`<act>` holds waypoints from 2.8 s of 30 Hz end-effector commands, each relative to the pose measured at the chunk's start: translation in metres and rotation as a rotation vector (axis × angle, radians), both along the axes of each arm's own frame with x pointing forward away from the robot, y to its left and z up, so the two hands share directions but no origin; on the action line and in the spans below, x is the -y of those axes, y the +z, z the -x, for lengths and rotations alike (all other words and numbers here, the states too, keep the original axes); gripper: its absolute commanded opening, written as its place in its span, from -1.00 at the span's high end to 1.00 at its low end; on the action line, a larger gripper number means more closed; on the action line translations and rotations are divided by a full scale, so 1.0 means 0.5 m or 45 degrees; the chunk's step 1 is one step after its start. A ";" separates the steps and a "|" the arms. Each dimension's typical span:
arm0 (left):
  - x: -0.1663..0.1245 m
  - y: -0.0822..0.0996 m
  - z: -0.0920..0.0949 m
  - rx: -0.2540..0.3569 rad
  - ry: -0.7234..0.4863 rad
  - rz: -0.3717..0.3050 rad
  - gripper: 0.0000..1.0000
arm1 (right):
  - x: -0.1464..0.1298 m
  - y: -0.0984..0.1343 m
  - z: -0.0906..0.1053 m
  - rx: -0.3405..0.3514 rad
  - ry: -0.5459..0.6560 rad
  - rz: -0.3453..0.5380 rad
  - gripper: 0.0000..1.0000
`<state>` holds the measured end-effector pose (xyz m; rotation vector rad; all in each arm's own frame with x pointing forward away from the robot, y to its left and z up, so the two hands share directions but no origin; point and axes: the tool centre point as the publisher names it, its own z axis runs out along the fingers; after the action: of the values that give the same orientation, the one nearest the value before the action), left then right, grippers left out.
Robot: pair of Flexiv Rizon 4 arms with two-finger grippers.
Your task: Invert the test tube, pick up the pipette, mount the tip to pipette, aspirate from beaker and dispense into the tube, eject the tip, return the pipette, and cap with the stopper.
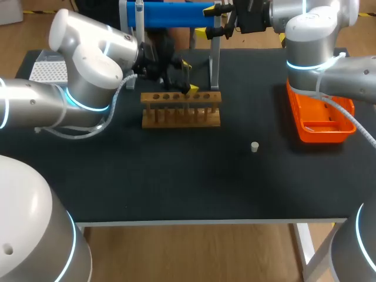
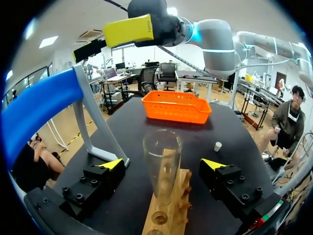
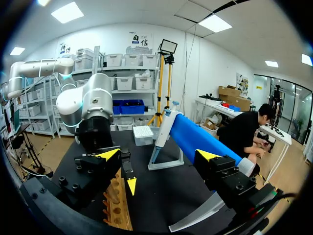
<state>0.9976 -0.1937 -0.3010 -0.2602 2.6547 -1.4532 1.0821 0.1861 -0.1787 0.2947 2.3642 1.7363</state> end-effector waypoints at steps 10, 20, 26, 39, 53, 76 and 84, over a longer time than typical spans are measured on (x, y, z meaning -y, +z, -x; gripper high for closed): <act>0.007 -0.013 -0.020 0.003 -0.036 -0.001 -1.00 | 0.000 0.001 0.001 -0.001 -0.001 0.003 -1.00; 0.008 -0.022 -0.026 0.000 -0.061 -0.015 -1.00 | 0.000 0.001 0.001 -0.001 -0.001 0.003 -1.00; 0.008 -0.024 -0.023 0.002 -0.055 -0.024 -1.00 | 0.000 0.001 0.001 -0.001 -0.001 0.003 -1.00; 0.007 -0.023 -0.019 -0.003 -0.062 -0.032 -1.00 | 0.000 0.001 0.001 -0.001 -0.001 0.003 -1.00; 0.007 -0.023 -0.019 -0.003 -0.062 -0.032 -1.00 | 0.000 0.001 0.001 -0.001 -0.001 0.003 -1.00; 0.007 -0.023 -0.019 -0.003 -0.062 -0.032 -1.00 | 0.251 0.011 0.211 0.030 -0.017 0.006 -1.00; 0.007 -0.023 -0.019 -0.003 -0.062 -0.032 -1.00 | 0.336 -0.058 0.323 -0.009 -0.064 0.018 -1.00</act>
<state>1.0060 -0.1970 -0.3129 -0.1973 2.6931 -1.4335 0.9685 0.0540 -0.2090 0.3283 2.3888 1.7067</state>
